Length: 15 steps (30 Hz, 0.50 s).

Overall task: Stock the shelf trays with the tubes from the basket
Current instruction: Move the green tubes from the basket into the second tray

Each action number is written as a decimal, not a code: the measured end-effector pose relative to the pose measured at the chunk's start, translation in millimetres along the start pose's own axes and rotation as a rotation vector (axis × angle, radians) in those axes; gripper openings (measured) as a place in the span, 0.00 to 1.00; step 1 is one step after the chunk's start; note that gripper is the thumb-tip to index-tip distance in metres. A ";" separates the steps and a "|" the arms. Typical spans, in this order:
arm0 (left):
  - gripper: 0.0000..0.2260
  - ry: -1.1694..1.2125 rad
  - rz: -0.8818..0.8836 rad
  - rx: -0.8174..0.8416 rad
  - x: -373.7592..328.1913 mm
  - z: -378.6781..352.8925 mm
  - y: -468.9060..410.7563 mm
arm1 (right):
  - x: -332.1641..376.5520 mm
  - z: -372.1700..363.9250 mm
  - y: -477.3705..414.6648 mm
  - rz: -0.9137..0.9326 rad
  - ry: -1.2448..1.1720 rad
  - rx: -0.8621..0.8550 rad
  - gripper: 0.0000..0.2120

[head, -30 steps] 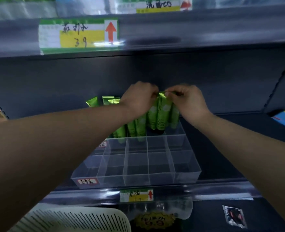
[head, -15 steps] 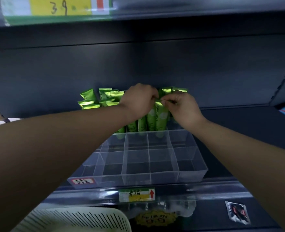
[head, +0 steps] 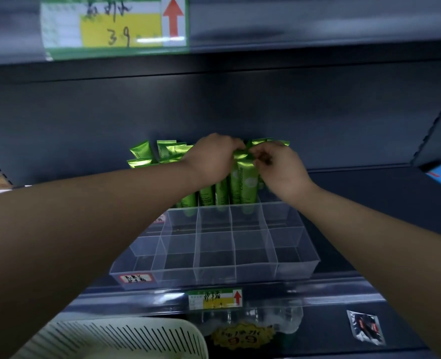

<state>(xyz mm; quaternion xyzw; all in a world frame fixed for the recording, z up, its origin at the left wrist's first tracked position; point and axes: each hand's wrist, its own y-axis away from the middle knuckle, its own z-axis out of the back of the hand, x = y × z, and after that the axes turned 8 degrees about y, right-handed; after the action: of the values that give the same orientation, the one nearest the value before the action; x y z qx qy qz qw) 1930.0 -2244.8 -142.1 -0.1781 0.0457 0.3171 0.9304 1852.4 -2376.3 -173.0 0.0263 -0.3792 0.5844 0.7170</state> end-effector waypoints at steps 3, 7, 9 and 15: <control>0.21 -0.013 -0.014 0.009 -2.3 8.2 7.7 | 7.9 6.0 7.9 0.007 0.060 0.027 0.16; 0.23 -0.039 -0.024 0.038 -5.7 21.0 23.2 | 21.8 11.6 21.8 0.057 0.196 0.079 0.21; 0.25 -0.058 -0.019 0.040 -7.1 27.0 33.4 | 30.8 14.0 29.2 0.070 0.272 0.103 0.24; 0.31 -0.166 0.001 0.104 -5.9 36.9 72.7 | 62.8 14.3 53.7 0.101 0.425 0.217 0.31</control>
<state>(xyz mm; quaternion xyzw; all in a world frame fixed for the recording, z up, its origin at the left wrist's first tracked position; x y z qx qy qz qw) 1880.2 -2181.4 -128.5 -0.1027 -0.0150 0.3285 0.9388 1800.9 -2314.9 -148.5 -0.0395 -0.1558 0.6491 0.7435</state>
